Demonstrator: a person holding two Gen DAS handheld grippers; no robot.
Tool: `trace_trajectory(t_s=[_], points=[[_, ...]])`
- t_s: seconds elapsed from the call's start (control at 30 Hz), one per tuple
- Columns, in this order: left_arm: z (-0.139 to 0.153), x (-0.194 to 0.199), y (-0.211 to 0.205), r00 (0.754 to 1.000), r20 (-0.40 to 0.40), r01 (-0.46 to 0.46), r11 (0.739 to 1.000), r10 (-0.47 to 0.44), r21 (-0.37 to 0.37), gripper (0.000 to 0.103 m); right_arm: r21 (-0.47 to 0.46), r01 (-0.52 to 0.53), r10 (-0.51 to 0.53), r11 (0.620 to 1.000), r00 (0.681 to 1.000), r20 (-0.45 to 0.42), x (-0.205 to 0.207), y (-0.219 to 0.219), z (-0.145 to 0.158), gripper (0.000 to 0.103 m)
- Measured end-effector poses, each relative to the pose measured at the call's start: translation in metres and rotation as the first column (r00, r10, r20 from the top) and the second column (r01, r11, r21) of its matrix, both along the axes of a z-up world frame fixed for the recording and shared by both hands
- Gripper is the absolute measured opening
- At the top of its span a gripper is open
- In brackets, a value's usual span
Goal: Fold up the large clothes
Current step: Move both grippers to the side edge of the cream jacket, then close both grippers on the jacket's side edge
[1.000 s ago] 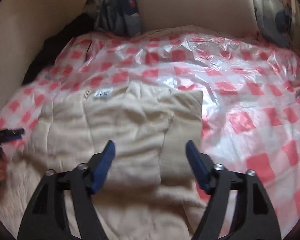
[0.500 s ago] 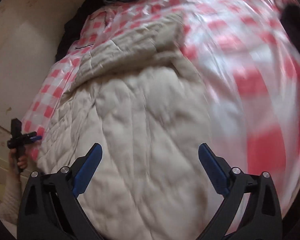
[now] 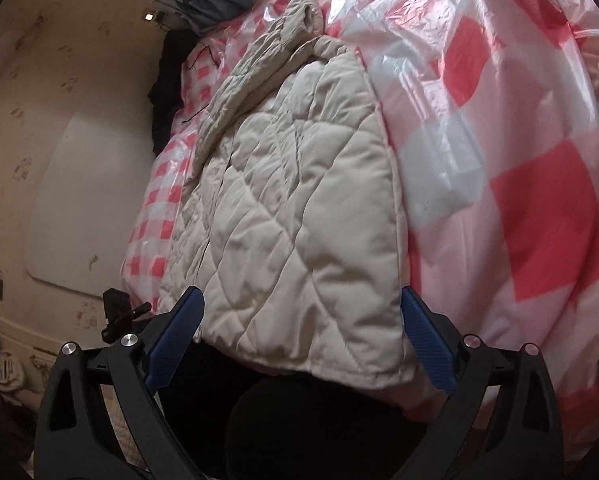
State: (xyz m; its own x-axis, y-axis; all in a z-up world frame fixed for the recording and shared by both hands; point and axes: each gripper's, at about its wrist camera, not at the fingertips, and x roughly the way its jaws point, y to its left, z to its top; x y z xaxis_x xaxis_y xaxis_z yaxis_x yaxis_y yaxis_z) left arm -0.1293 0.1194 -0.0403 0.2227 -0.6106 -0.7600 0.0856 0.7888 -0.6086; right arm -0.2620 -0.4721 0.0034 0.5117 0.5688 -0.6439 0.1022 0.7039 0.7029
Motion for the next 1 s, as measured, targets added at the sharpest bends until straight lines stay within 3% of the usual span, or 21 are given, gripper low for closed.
trace_trajectory(t_s=[0.07, 0.17, 0.2, 0.27, 0.33, 0.4, 0.43, 0.47, 0.57, 0.67, 0.7, 0.73, 0.77, 0.87, 1.0], points=[[0.001, -0.003, -0.003, 1.0, 0.008, 0.014, 1.0, -0.013, -0.021, 0.095, 0.018, -0.003, 0.003, 1.0, 1.0, -0.004, -0.005, -0.001, -0.003, 0.094], [0.0, -0.003, 0.001, 1.0, -0.003, -0.016, 0.994, 0.016, -0.105, 0.095, 0.146, 0.013, -0.017, 0.989, 0.999, 0.029, -0.01, -0.008, -0.007, 0.094], [-0.001, -0.003, 0.003, 1.0, -0.005, -0.029, 0.992, 0.028, -0.124, 0.095, 0.128, 0.031, -0.034, 0.991, 0.999, 0.019, -0.01, -0.011, -0.008, 0.094], [-0.006, 0.0, 0.003, 0.999, -0.021, -0.047, 0.993, 0.045, -0.106, 0.095, -0.007, 0.042, -0.043, 0.999, 0.997, -0.059, -0.008, -0.008, -0.014, 0.094], [-0.016, 0.003, 0.004, 0.995, -0.068, -0.075, 0.994, 0.07, -0.075, 0.093, -0.017, 0.017, -0.018, 1.0, 0.997, -0.073, -0.006, -0.004, -0.018, 0.094], [-0.02, 0.004, 0.003, 0.993, -0.085, -0.089, 0.992, 0.081, -0.09, 0.066, 0.092, -0.018, 0.022, 0.996, 0.999, -0.038, -0.007, -0.001, -0.019, 0.094], [-0.02, 0.004, 0.002, 0.994, -0.078, -0.083, 0.991, 0.075, -0.104, 0.054, 0.144, -0.045, 0.041, 0.989, 0.999, 0.026, -0.009, 0.002, -0.014, 0.093], [-0.018, 0.004, -0.001, 0.996, -0.069, -0.072, 0.991, 0.065, -0.109, 0.035, 0.152, -0.059, 0.049, 0.987, 0.996, 0.071, -0.011, 0.004, -0.009, 0.093], [-0.017, 0.005, -0.006, 0.997, -0.056, -0.061, 0.994, 0.057, -0.087, 0.029, 0.087, -0.063, 0.062, 0.994, 0.998, 0.019, -0.006, 0.009, -0.014, 0.092], [-0.027, 0.009, -0.001, 0.993, -0.097, -0.079, 0.992, 0.07, -0.095, 0.029, 0.073, -0.041, 0.044, 0.996, 0.998, -0.037, 0.0, 0.008, -0.029, 0.076], [-0.03, 0.01, 0.004, 0.991, -0.109, -0.087, 0.991, 0.075, -0.102, 0.029, 0.108, -0.022, 0.024, 0.994, 1.0, -0.02, -0.001, 0.005, -0.031, 0.058], [-0.033, 0.009, 0.008, 0.991, -0.11, -0.092, 0.99, 0.08, -0.108, 0.029, 0.118, -0.008, 0.009, 0.993, 1.0, -0.011, -0.003, 0.004, -0.032, 0.027], [-0.033, 0.009, 0.007, 0.991, -0.102, -0.091, 0.99, 0.081, -0.105, 0.029, 0.119, 0.007, -0.006, 0.993, 1.0, -0.009, -0.004, 0.003, -0.035, 0.016], [-0.027, 0.005, 0.007, 0.994, -0.073, -0.094, 0.991, 0.087, -0.096, 0.02, 0.134, 0.024, -0.028, 0.991, 0.999, 0.032, -0.007, 0.005, -0.033, 0.014], [-0.003, 0.002, 0.006, 0.994, -0.026, -0.108, 0.987, 0.105, -0.122, 0.014, 0.201, 0.043, -0.074, 0.979, 0.986, 0.15, -0.009, 0.01, -0.011, 0.01]])
